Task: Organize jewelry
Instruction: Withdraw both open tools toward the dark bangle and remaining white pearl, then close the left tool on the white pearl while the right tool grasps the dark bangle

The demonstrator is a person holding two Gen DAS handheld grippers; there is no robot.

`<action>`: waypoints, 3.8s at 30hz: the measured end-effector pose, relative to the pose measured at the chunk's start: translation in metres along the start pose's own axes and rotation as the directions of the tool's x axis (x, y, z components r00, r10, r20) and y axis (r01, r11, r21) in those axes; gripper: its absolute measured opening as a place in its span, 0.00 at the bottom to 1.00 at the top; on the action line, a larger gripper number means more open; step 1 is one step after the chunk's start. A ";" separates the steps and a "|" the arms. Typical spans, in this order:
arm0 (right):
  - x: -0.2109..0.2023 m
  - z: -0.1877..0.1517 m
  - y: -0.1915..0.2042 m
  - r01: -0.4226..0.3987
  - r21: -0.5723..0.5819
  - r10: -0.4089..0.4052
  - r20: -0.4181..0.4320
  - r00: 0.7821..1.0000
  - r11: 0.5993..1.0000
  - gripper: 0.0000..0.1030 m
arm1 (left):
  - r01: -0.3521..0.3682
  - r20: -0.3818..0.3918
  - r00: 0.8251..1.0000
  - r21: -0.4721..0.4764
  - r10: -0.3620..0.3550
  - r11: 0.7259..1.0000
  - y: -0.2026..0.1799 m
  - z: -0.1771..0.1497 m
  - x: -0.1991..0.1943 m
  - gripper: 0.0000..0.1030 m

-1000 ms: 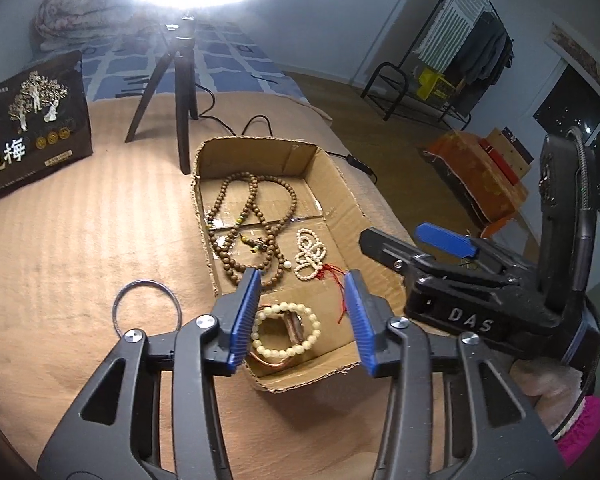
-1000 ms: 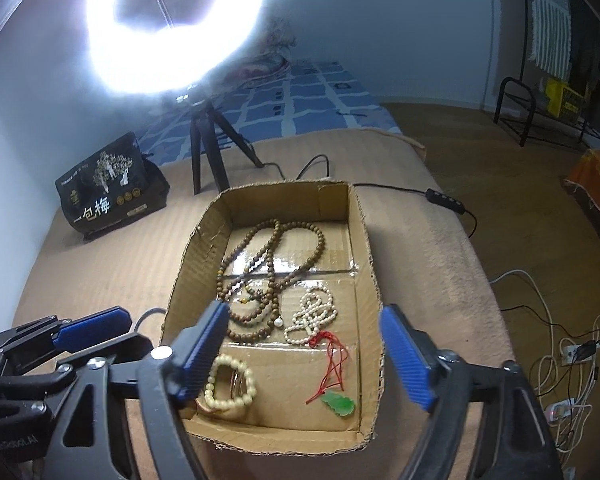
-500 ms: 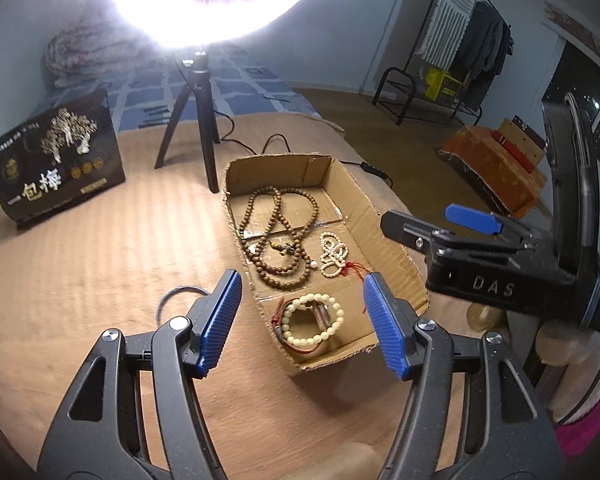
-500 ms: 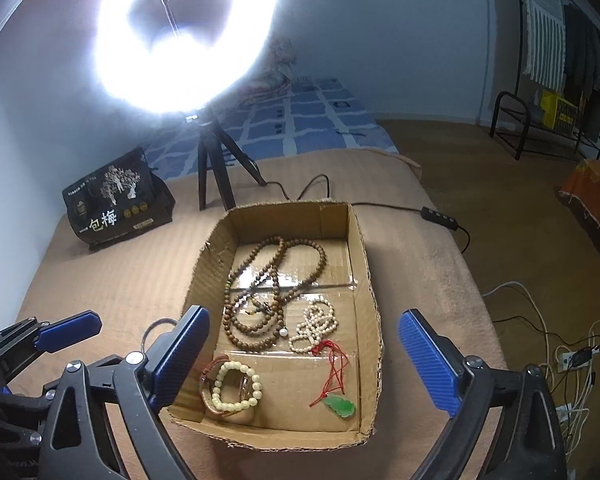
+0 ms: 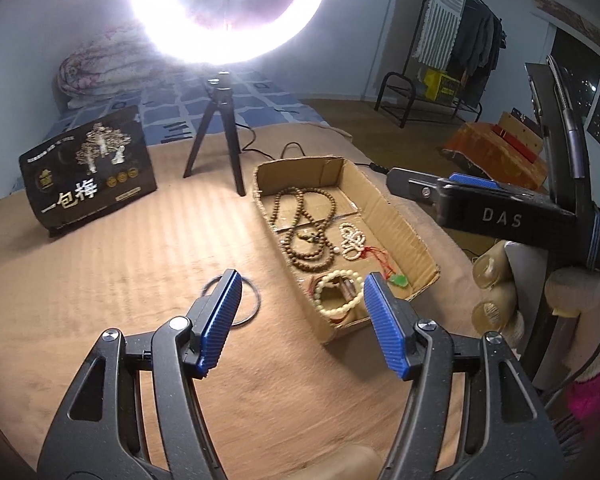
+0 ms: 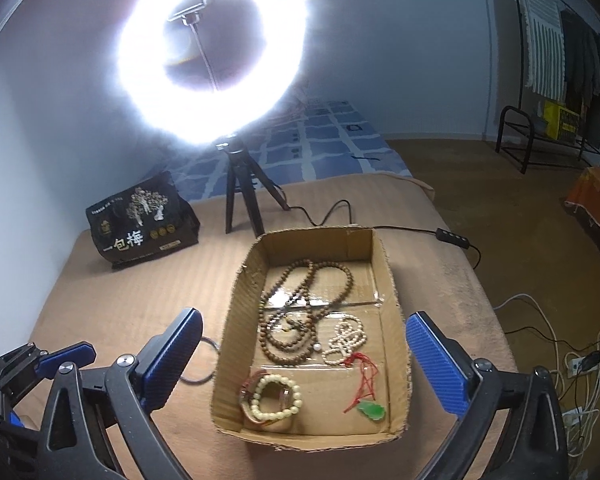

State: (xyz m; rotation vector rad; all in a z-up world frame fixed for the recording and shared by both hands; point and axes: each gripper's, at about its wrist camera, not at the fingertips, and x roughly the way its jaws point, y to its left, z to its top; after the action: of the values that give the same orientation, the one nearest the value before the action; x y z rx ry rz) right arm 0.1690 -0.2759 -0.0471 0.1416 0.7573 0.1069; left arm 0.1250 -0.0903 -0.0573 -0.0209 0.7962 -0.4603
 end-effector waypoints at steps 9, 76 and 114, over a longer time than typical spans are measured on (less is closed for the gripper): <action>0.006 0.003 0.036 -0.072 -0.028 0.071 -0.026 0.997 0.997 1.00 | -0.034 -0.033 0.999 -0.084 0.031 0.996 0.058 -0.015 -0.016 0.63; 0.109 -0.108 0.154 -0.004 0.030 0.009 -0.146 0.989 1.000 0.65 | 0.191 -0.216 0.961 0.058 -0.175 0.980 0.137 -0.123 0.053 0.31; 0.161 -0.094 0.171 0.176 -0.082 -0.187 -0.162 0.969 0.981 0.69 | 0.162 -0.206 0.967 0.032 -0.152 0.986 0.152 -0.121 0.061 0.07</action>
State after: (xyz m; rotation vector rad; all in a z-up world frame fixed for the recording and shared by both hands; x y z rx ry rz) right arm 0.2127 -0.0755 -0.1950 -0.0012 0.9316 -0.0310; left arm 0.1372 0.0406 -0.2129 0.0083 0.9878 -0.6389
